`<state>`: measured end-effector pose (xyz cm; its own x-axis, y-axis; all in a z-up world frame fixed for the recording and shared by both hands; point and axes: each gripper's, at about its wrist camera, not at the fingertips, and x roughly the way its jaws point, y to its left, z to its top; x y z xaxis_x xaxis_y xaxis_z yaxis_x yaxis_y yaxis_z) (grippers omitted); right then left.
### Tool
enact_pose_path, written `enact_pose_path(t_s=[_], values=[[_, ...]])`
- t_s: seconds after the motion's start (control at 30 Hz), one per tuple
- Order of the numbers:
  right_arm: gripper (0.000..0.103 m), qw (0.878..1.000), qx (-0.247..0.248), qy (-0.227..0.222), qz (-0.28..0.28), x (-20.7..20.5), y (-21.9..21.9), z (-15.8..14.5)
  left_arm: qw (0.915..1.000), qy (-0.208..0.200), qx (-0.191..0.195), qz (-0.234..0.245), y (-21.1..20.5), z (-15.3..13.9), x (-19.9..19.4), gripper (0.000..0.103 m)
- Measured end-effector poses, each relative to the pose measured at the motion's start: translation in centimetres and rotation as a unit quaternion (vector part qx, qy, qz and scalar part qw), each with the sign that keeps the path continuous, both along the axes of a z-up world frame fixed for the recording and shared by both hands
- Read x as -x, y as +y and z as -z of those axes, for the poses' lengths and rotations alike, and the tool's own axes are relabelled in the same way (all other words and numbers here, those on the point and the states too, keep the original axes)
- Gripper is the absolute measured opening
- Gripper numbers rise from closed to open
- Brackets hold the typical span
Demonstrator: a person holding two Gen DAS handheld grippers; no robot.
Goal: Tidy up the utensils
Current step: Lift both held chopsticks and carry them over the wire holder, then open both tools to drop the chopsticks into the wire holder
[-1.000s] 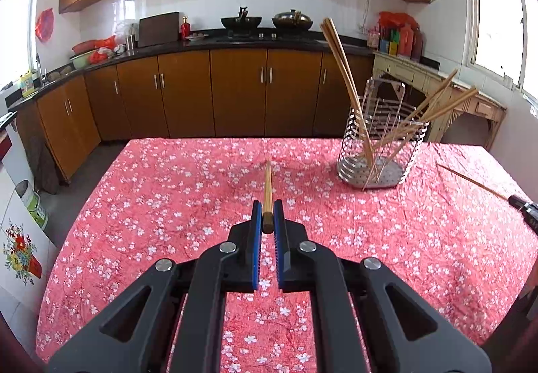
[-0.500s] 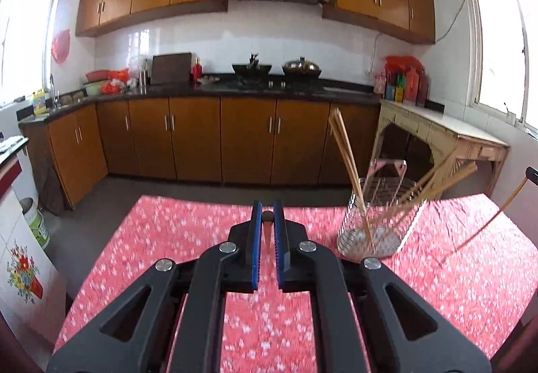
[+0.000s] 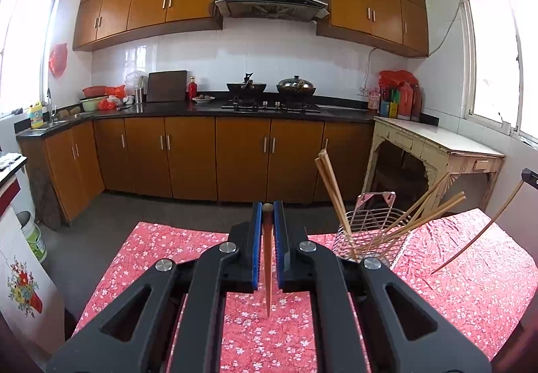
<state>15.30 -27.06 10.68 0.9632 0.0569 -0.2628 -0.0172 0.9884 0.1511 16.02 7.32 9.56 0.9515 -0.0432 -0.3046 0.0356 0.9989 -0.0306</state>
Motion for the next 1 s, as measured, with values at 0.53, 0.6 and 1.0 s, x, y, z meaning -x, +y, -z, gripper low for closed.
enact_pose_path(t_s=[0.53, 0.6, 1.0], values=[[0.008, 0.995, 0.007, -0.052, -0.089, 2.5, 4.7, -7.9, 0.9966, -0.047, 0.020, 0.065, -4.7, -5.7, 0.6, 0.007], [0.008, 0.994, 0.003, -0.055, -0.090, 1.6, 5.2, -8.7, 0.9955, -0.055, 0.029, 0.072, -5.2, -6.7, 0.3, 0.007], [0.008, 0.997, 0.003, -0.024, -0.077, -8.3, 6.9, -9.1, 0.9892, -0.118, 0.080, 0.035, -8.3, -10.4, -5.5, 0.007]])
